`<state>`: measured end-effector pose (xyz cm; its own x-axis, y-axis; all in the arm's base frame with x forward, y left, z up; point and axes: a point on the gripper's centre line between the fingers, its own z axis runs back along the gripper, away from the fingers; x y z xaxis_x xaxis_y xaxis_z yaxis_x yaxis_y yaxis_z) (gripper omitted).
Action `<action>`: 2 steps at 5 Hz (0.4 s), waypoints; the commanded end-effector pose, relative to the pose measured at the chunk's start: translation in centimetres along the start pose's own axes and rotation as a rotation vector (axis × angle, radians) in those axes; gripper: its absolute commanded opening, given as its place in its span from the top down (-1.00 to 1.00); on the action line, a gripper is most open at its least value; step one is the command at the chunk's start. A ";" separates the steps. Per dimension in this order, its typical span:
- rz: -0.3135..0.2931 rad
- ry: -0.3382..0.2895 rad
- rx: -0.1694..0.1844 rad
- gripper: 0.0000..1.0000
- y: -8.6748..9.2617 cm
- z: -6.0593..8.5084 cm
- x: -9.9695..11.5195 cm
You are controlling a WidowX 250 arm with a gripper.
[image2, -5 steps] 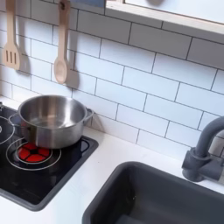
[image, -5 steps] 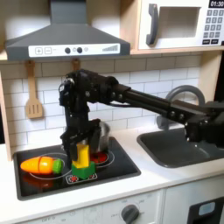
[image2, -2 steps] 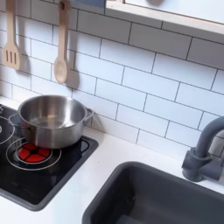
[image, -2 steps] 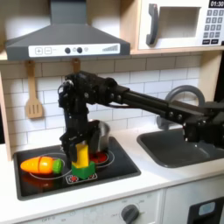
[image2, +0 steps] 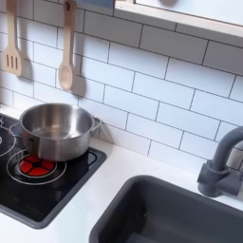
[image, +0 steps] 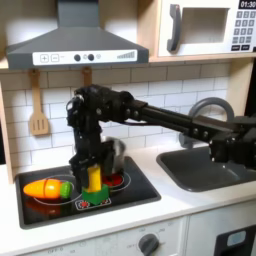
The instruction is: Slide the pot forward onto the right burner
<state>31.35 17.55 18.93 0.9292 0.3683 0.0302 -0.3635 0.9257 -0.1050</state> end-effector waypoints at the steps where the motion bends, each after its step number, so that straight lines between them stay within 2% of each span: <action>1: -0.012 0.005 -0.018 1.00 -0.3 -0.3 -0.5; 2: -0.032 0.006 -0.010 1.00 -0.8 -0.1 -0.4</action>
<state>31.16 16.73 18.65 0.9384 0.3449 0.0209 -0.3400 0.9326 -0.1207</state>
